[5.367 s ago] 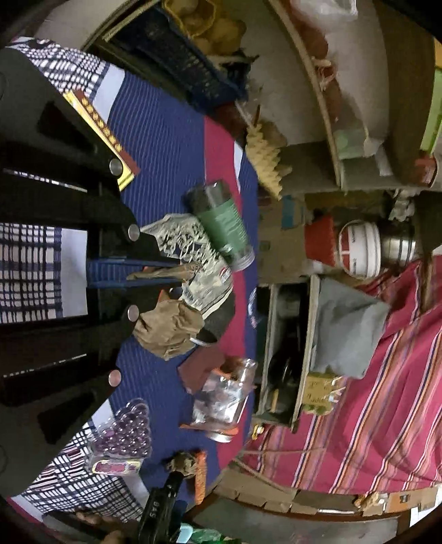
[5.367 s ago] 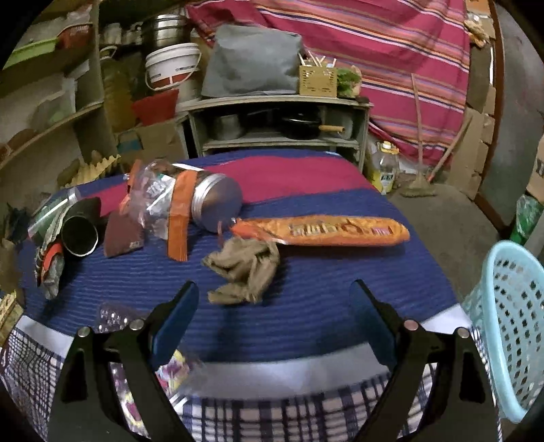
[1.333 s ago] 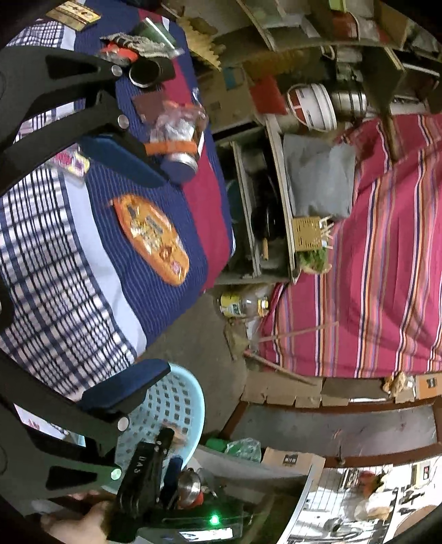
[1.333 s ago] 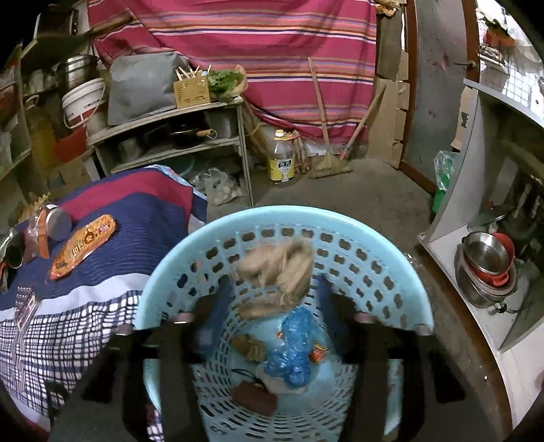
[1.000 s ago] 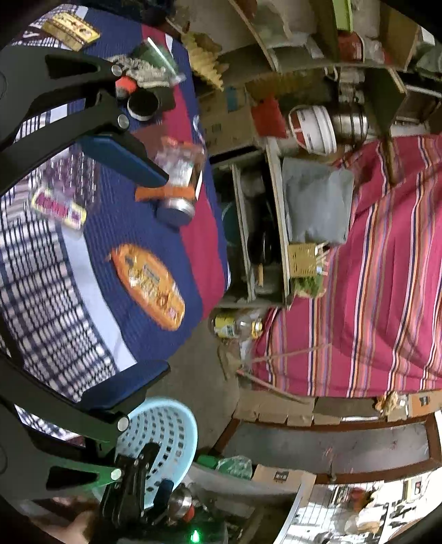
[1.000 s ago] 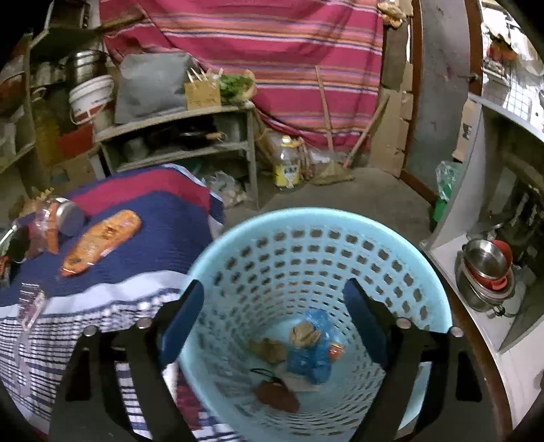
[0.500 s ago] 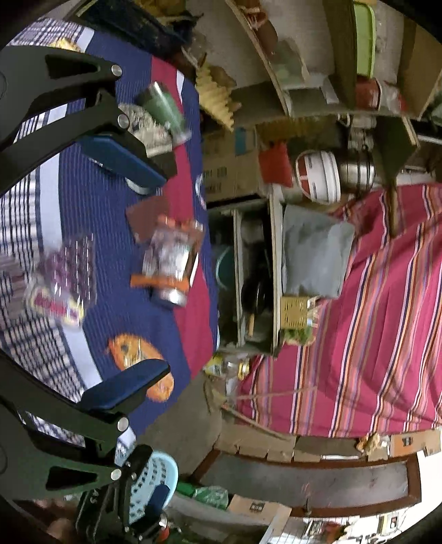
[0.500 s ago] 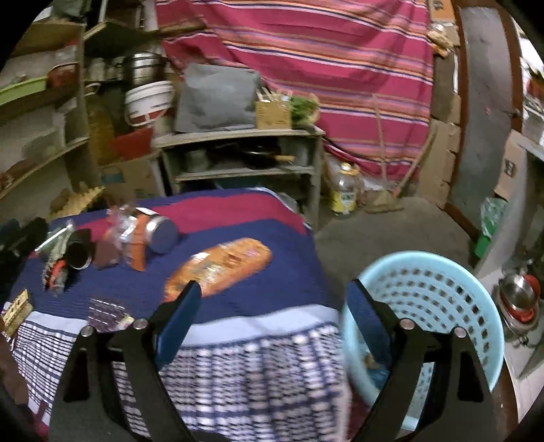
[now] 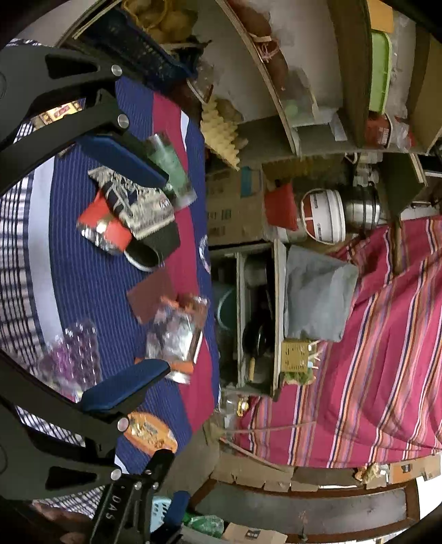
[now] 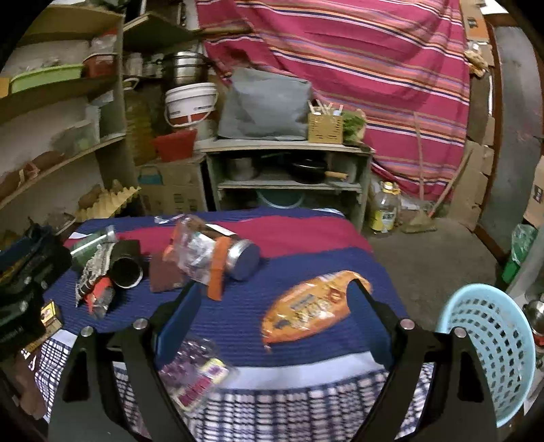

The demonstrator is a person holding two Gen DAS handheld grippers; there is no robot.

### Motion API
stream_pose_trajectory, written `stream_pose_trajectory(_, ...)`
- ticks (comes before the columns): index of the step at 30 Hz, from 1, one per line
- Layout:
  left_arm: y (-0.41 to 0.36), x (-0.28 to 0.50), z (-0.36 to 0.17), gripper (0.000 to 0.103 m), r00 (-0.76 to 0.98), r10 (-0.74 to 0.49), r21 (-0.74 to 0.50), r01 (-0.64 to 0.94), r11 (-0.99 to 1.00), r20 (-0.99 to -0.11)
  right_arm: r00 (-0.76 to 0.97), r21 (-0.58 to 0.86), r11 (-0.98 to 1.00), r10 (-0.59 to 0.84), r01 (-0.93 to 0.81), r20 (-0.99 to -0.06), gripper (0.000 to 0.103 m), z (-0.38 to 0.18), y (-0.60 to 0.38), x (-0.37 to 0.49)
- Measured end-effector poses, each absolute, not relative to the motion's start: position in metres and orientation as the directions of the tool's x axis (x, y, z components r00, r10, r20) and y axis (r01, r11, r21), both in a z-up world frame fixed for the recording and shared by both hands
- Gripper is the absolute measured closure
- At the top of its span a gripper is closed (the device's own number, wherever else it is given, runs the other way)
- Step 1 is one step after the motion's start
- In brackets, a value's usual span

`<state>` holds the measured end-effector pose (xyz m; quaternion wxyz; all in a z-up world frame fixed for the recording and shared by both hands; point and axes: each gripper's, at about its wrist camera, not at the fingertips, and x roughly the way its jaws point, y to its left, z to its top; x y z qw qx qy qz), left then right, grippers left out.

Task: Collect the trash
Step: 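Move both tools back over the table toward the printed snack bag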

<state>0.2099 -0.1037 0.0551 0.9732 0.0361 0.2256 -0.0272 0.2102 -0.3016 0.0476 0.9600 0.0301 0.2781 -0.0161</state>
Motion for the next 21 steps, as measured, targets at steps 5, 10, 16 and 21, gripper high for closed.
stream_pose_trajectory(5,-0.082,0.219,0.046,0.006,0.891,-0.004,0.065,0.037,0.997,-0.453,0.846,0.046,0.999,0.004,0.025,-0.534,0.017,0.042,-0.280,0.224)
stream_pose_trajectory(10,-0.053,0.233,0.034,0.006,0.868,0.005,0.019,0.006,1.000,-0.496,0.837,0.055,0.998,0.023,0.009,-0.546,0.017,0.035,-0.268,0.237)
stream_pose_trajectory(16,-0.026,0.243,0.024,0.006,0.853,0.031,-0.003,-0.039,0.999,-0.521,0.835,0.012,1.000,0.008,-0.001,-0.550,0.017,0.022,-0.258,0.241)
stream_pose_trajectory(21,-0.013,0.250,0.016,0.006,0.837,0.030,-0.031,-0.056,0.998,-0.547,0.815,0.007,1.000,-0.002,0.008,-0.580,0.017,0.008,-0.261,0.244)
